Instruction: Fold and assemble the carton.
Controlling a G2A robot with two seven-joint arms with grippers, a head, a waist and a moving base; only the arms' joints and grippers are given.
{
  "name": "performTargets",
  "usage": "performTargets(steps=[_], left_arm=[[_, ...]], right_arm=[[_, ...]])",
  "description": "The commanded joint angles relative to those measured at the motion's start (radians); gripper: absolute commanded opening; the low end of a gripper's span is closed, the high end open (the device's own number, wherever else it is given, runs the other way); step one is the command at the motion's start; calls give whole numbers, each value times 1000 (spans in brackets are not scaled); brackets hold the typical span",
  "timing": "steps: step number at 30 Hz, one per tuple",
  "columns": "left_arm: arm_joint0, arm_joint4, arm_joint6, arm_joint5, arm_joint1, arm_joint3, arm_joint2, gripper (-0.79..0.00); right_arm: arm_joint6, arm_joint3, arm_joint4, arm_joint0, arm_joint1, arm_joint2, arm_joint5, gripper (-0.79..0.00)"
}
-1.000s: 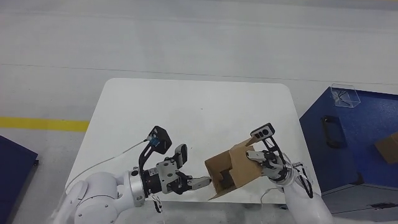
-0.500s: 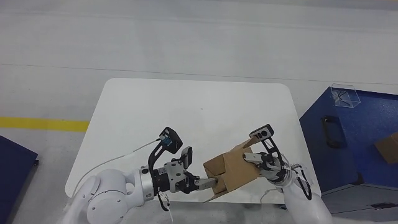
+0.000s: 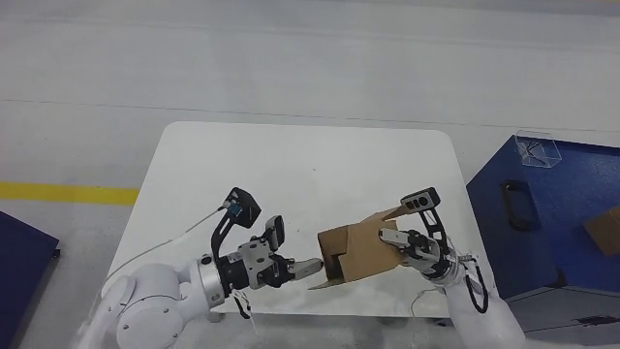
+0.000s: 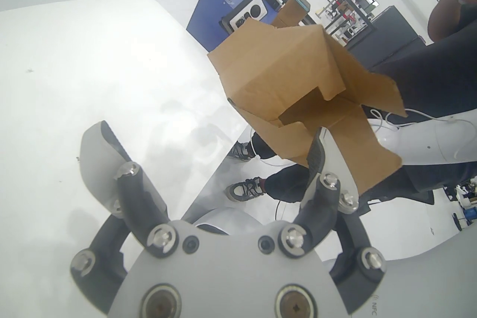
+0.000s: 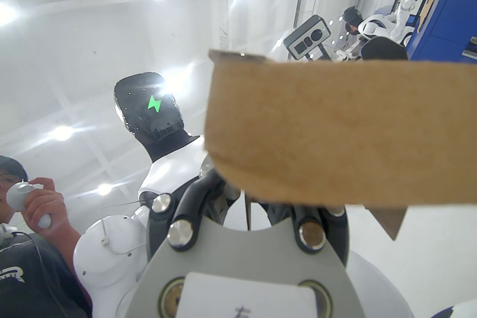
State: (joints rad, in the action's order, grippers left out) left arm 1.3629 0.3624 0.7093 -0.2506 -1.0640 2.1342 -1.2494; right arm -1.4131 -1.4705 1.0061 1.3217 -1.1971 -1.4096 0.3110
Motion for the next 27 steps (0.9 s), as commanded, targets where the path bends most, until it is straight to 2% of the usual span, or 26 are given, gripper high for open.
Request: performTargets(steps=[1,5,10,18,27], left_arm=[[11,-17,-33,-8,1,14,-20,0],[43,-33,-57,-39,4,49,-45,0],[61,13,-45,-51,5,82,-23,0],[28,117,-42,47,-1,62,37,0],[-14,93,9,50,-3,11,62,0]], right_arm=[[7,-2,-19,-1,1,-5,21,-785],[19,-8,-61,2,1,-3,59,-785],[18,-27,-99,12,1,10,87,-785],[17,-41,-64,21,1,11,84,-785],[13,-42,-54,20,1,13,78,-785]])
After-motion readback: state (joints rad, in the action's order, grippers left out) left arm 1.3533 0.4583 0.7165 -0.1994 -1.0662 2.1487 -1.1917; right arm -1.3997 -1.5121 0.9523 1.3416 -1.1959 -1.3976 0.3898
